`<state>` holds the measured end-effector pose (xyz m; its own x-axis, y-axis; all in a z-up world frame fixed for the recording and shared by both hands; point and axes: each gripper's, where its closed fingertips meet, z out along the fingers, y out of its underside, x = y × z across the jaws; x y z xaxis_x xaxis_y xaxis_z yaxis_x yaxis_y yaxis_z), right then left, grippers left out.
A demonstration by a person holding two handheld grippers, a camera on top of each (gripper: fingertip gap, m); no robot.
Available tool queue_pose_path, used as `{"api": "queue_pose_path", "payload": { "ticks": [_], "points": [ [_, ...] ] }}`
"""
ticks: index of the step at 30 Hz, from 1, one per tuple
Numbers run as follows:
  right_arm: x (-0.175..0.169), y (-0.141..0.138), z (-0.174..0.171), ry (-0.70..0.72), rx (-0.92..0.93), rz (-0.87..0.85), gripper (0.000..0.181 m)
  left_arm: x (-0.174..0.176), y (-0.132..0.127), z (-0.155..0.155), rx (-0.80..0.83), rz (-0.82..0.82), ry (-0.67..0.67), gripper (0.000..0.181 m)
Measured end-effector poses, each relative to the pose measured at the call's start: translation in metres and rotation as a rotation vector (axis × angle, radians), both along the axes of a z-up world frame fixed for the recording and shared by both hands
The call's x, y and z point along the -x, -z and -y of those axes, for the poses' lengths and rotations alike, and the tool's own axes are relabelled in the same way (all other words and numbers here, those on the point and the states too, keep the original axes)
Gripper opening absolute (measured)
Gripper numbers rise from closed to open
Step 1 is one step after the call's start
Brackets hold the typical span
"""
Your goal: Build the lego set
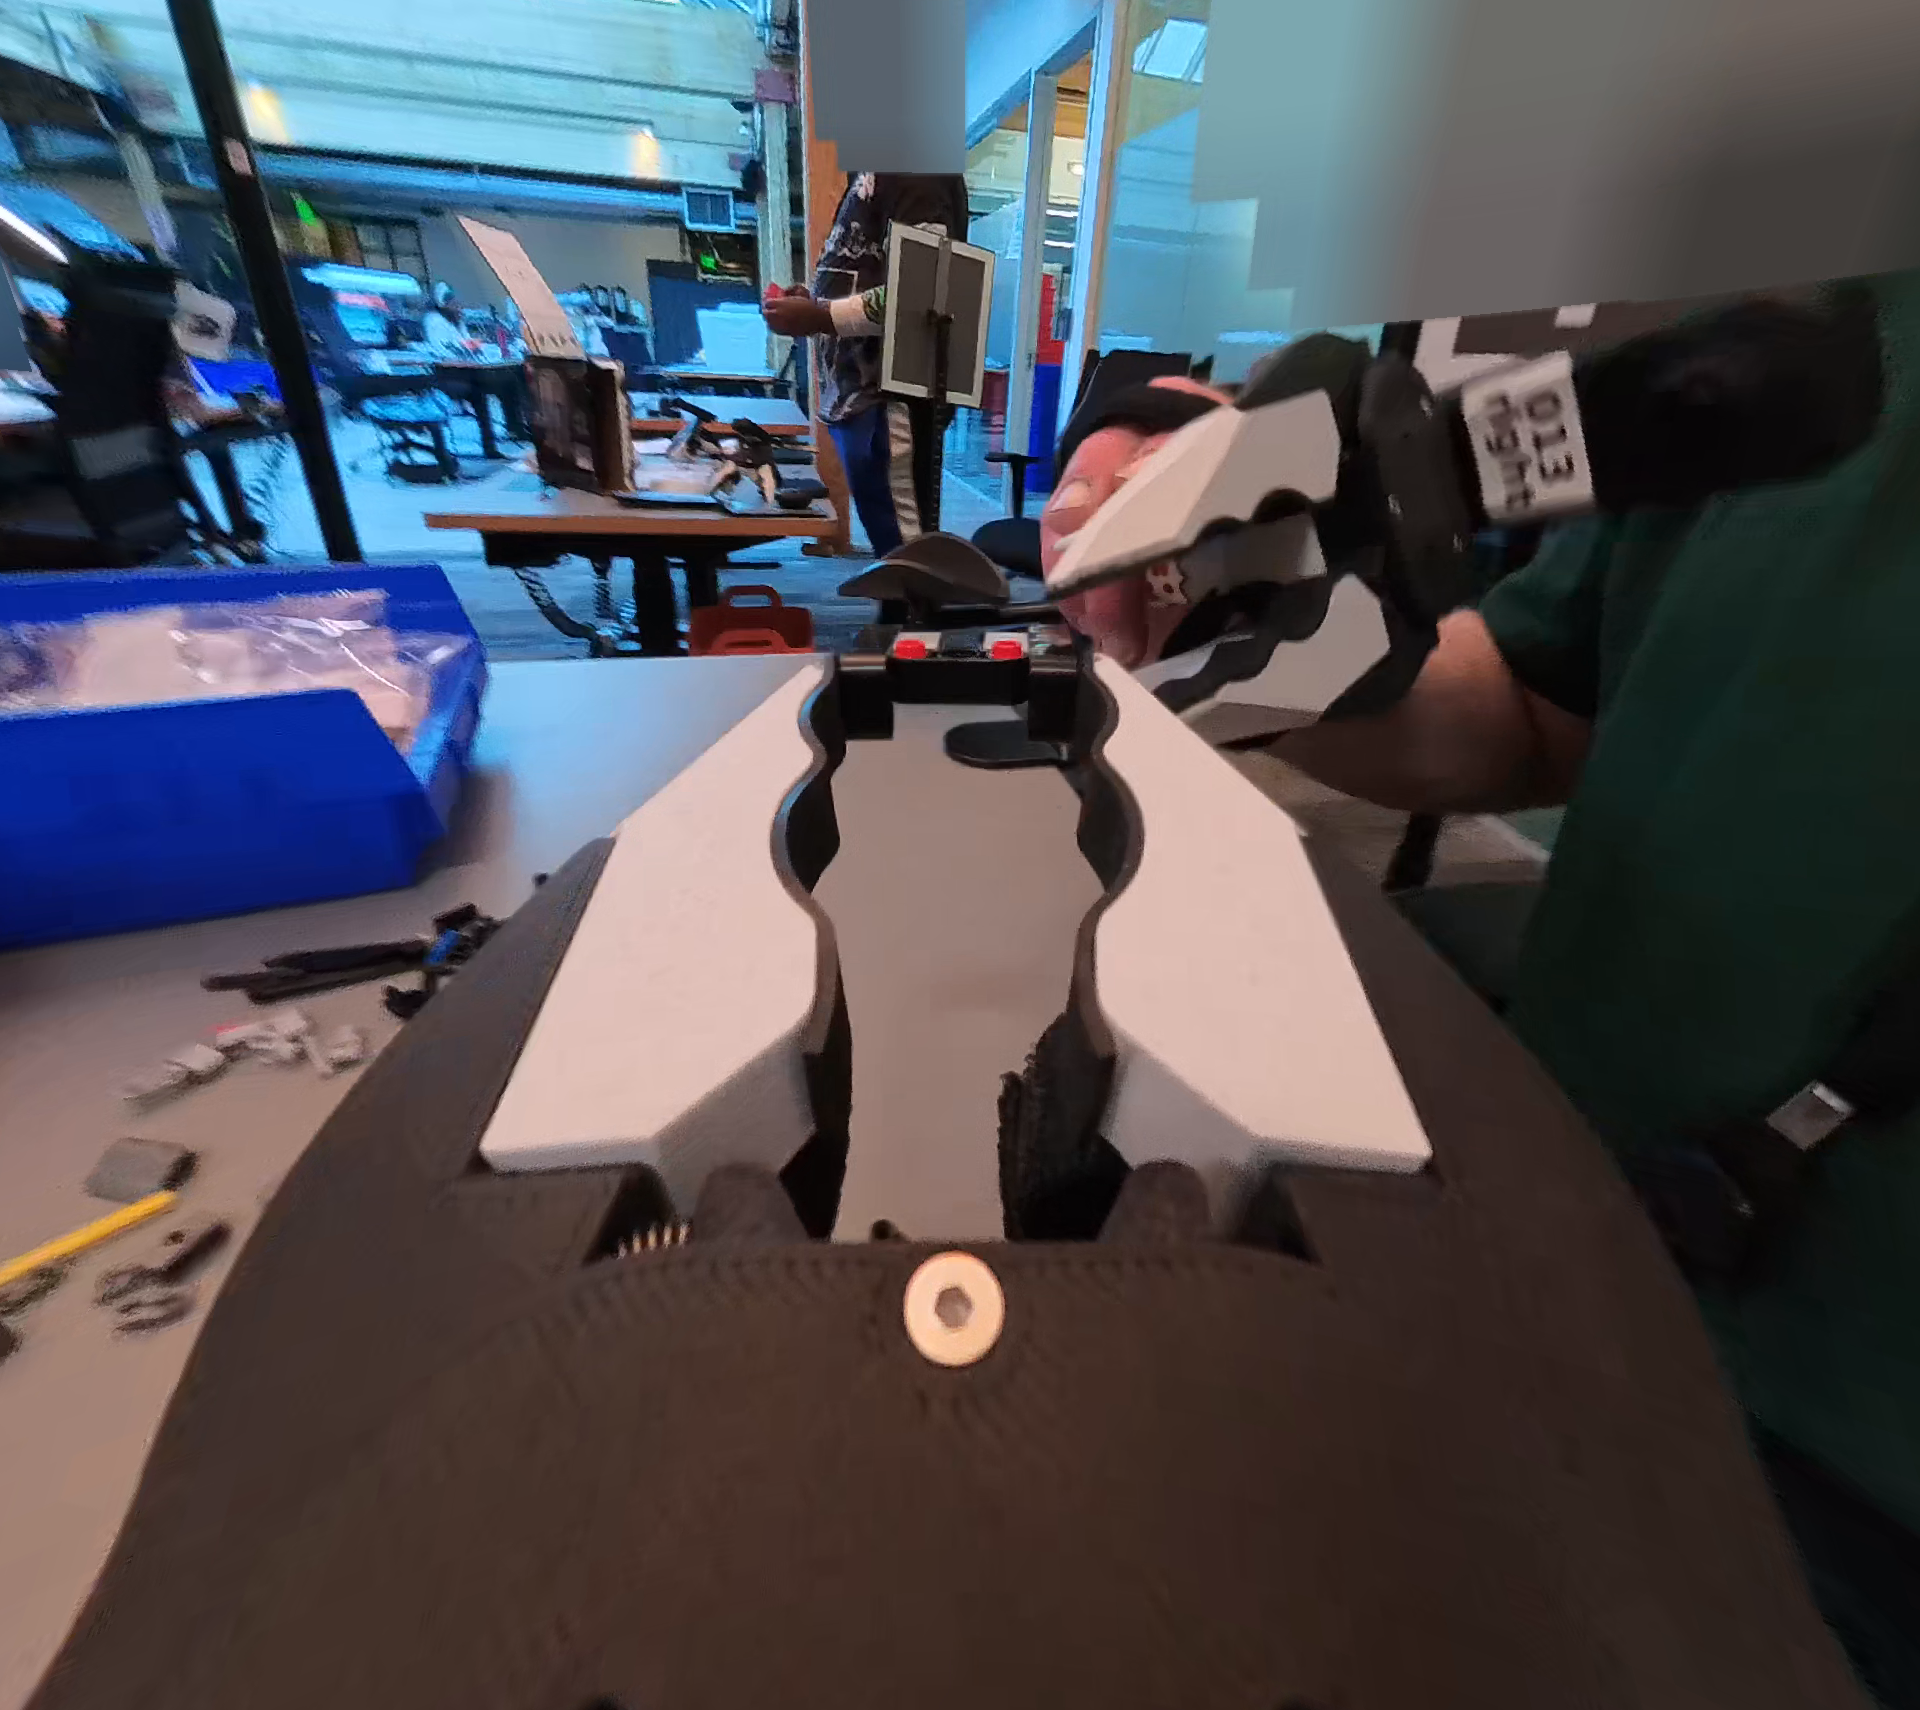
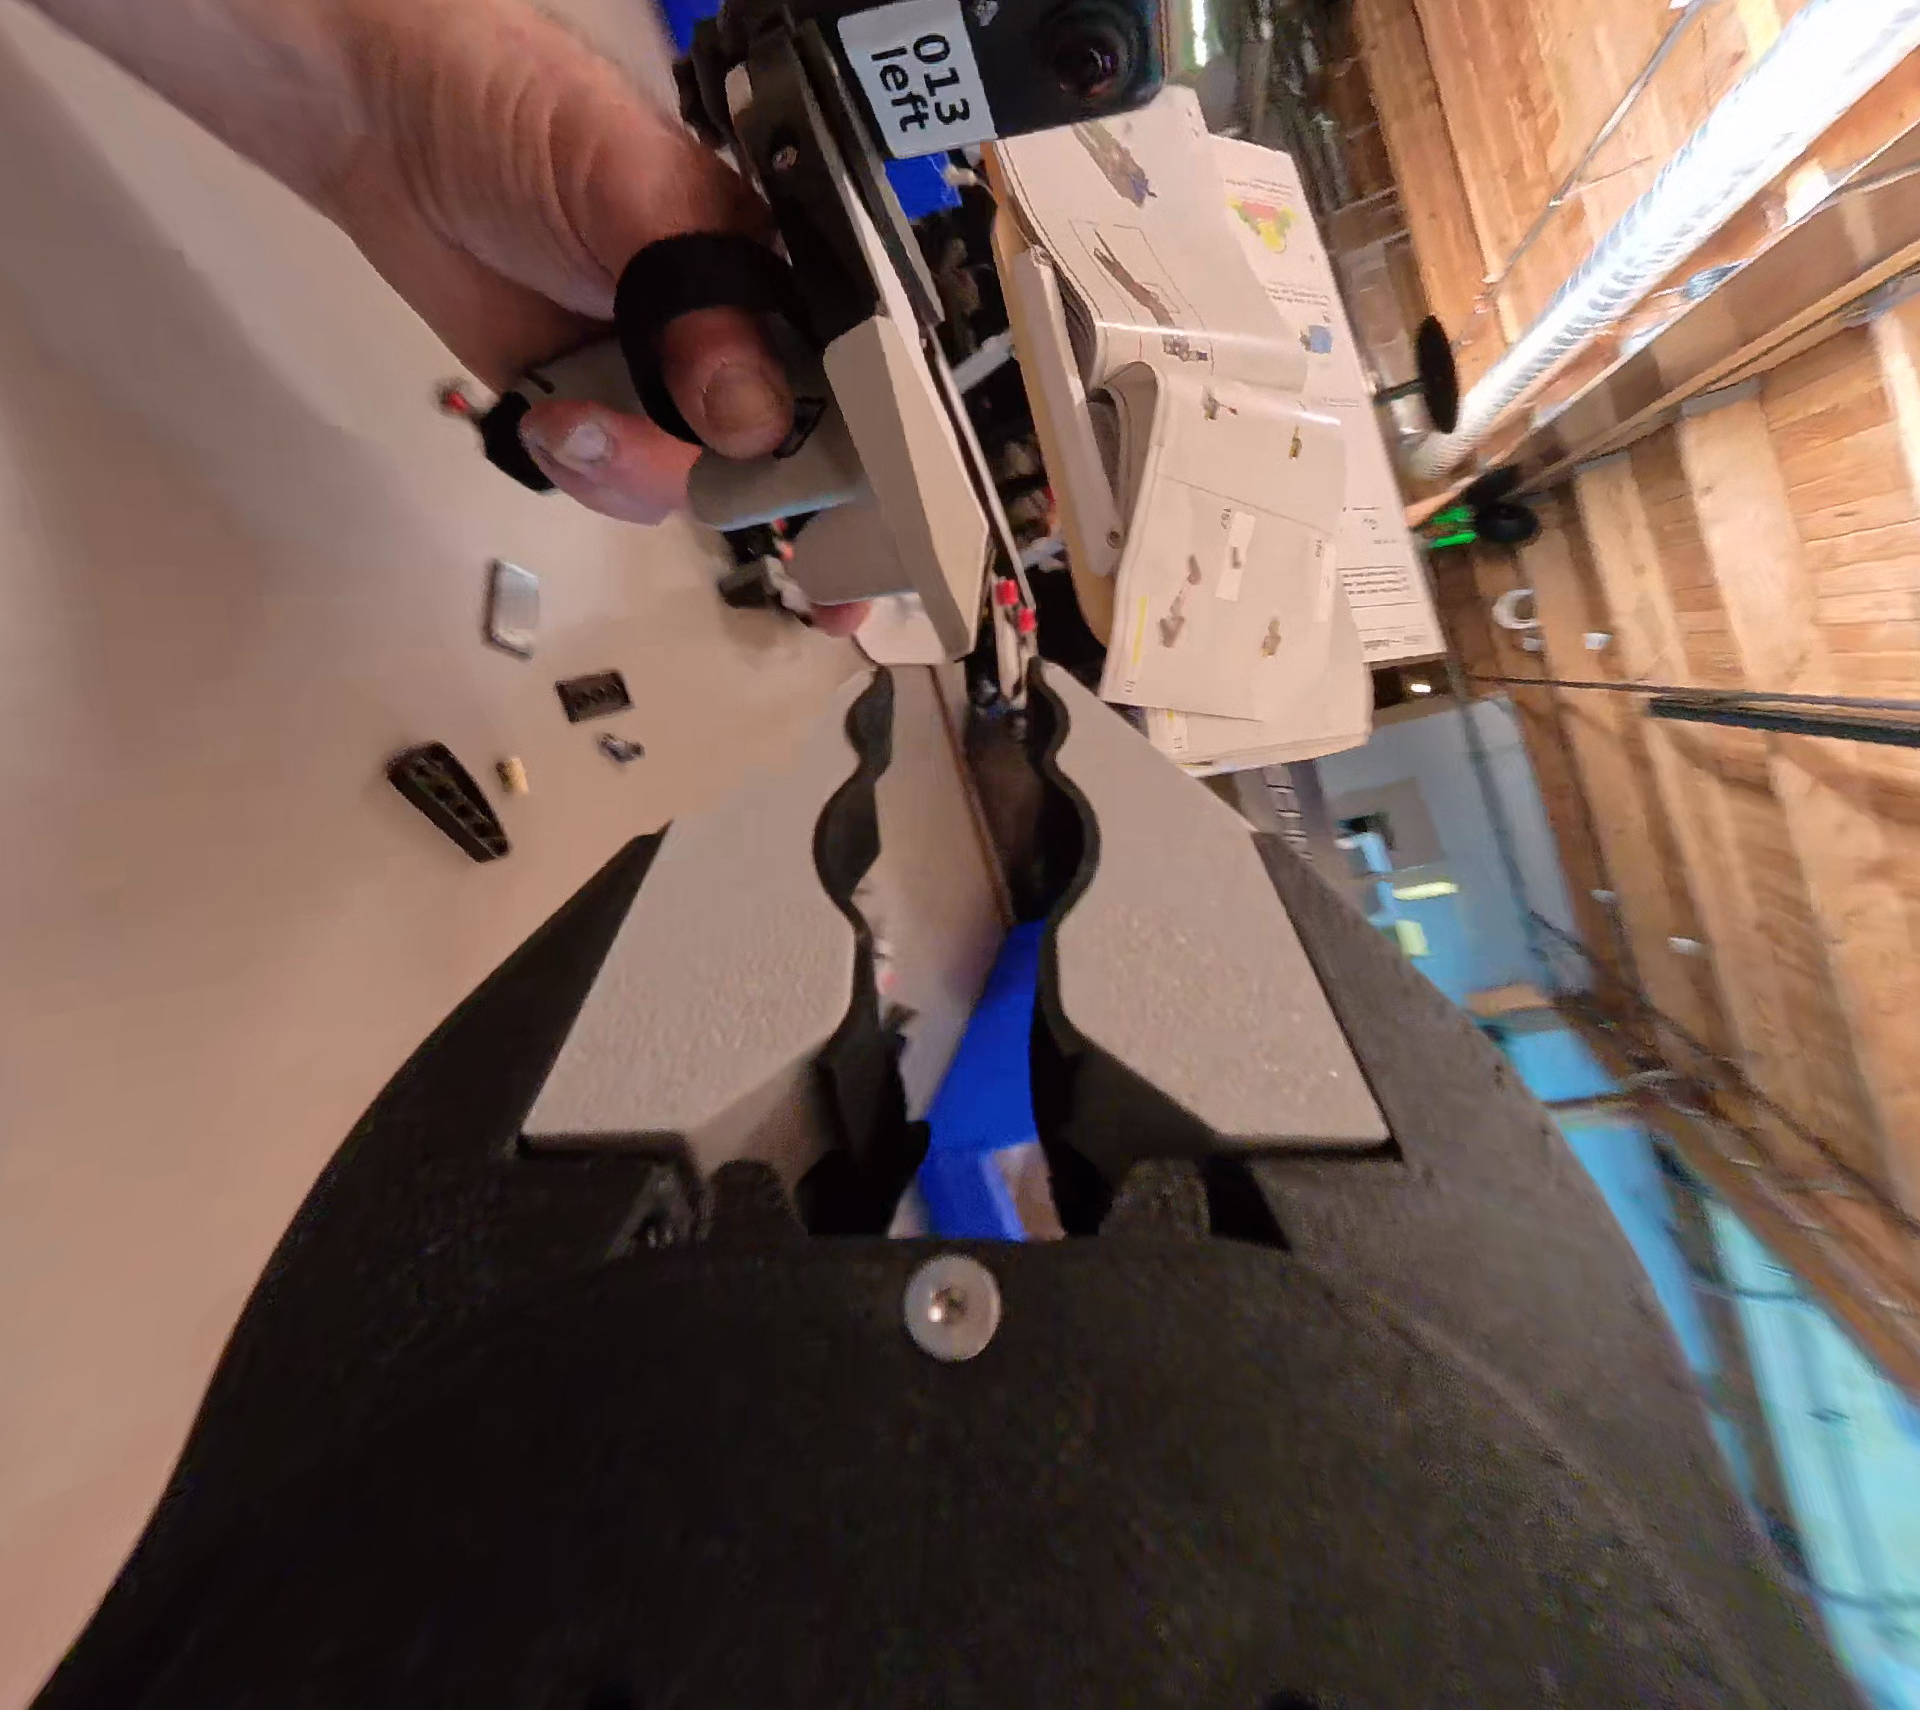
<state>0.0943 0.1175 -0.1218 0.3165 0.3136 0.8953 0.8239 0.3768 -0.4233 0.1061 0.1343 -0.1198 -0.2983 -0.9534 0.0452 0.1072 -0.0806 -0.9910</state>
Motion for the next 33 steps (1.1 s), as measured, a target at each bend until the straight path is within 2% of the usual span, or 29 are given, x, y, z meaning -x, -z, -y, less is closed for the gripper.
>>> {"api": "queue_pose_path", "payload": {
  "ticks": [3, 7, 14, 20, 24, 27, 30, 33],
  "points": [
    [-0.005, -0.006, 0.002, -0.063, 0.166, -0.178, 0.039, 0.003, 0.001, 0.003, -0.152, -0.027, -0.040, 0.042],
    [-0.009, -0.006, -0.003, -0.136, 0.422, -0.368, 0.055, 0.007, -0.005, 0.014, -0.234, -0.008, -0.025, 0.042],
    [0.006, 0.004, 0.001, -0.267, 0.625, -0.433, 0.052, 0.005, 0.001, 0.026, -0.318, -0.039, -0.011, 0.042],
    [0.007, 0.005, 0.003, -0.272, 0.638, -0.410, 0.046, 0.006, 0.002, 0.027, -0.331, -0.050, -0.010, 0.042],
    [0.008, 0.004, -0.002, -0.268, 0.633, -0.427, 0.046, 0.007, 0.001, 0.022, -0.282, -0.050, -0.004, 0.042],
    [0.003, 0.001, -0.013, -0.211, 0.574, -0.432, 0.039, 0.011, -0.005, 0.007, -0.219, -0.032, -0.054, 0.044],
    [0.003, 0.004, -0.025, -0.140, 0.491, -0.363, 0.040, 0.016, -0.011, -0.007, -0.151, -0.015, -0.082, 0.041],
    [0.007, 0.007, -0.036, -0.093, 0.445, -0.340, 0.040, 0.015, -0.006, -0.021, -0.138, -0.051, -0.149, 0.041]
  ]
}}
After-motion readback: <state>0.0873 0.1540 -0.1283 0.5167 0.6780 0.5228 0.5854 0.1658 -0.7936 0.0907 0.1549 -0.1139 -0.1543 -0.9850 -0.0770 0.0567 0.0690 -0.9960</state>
